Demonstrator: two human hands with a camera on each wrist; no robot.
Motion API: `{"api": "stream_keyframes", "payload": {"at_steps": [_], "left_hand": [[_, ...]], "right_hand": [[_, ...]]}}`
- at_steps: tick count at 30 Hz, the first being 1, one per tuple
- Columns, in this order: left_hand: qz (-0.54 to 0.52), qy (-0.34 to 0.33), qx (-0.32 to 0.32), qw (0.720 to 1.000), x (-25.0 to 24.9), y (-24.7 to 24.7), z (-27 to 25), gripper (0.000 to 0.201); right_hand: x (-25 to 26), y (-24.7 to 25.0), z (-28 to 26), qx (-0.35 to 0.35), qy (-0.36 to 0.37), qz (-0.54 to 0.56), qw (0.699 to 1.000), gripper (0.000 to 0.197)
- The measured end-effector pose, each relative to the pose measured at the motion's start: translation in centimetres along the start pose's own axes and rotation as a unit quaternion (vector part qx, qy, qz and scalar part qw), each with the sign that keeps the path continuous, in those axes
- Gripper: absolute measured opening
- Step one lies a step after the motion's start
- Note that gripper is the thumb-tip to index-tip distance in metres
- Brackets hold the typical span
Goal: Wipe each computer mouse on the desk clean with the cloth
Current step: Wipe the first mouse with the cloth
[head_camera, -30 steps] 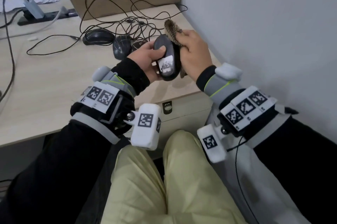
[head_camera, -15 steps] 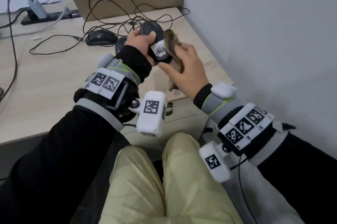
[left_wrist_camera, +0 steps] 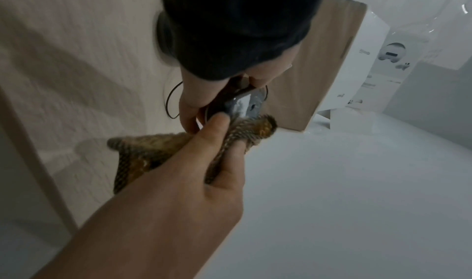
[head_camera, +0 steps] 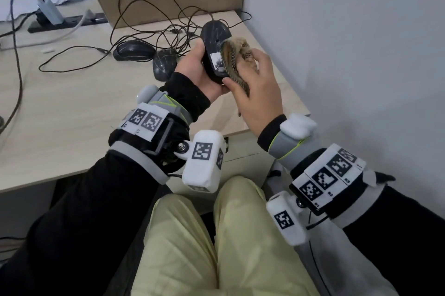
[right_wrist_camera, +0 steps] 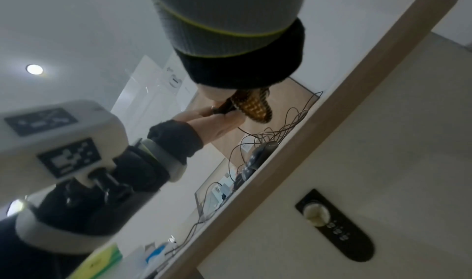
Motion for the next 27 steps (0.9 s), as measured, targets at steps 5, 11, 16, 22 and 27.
{"api": "stream_keyframes", "payload": {"at_steps": [5,11,16,22,27], "left_hand": [[0.010,0.012,-0.015,1.000,0.2,-0.4,-0.2,0.057],[0.061,0.068,-0.039,0.995,1.5,0.2,-0.7,0.052],[0.065,0.099,-0.036,0.992,2.1,-0.3,-1.4,0.051],[0.002,0.053,-0.058,0.997,0.8,0.8,-0.5,0.077],[0.008,0.063,-0.063,0.996,0.8,1.4,-0.8,0.082]], "right_hand": [[0.6,-0.2,-1.3,0.024,0.070,-0.123,0.990,0.042],[-1.7,0.5,2.5,0.050,-0.029,-0.070,0.996,0.055],[-1.7,1.3,4.5,0.095,-0.043,-0.019,0.994,0.061],[0.0,-0.7,0.6,0.141,0.059,-0.034,0.988,0.054],[0.9,-1.0,-1.1,0.108,0.137,-0.064,0.983,0.049]]}}
Point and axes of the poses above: each hand's wrist, its own z-axis towards the middle knuckle, its own y-axis out of the back of the hand, x = y × z, the point moved 3 cm from there along z, towards the middle knuckle, and after that the axes turned 12 degrees about x, right-handed, at the moved point
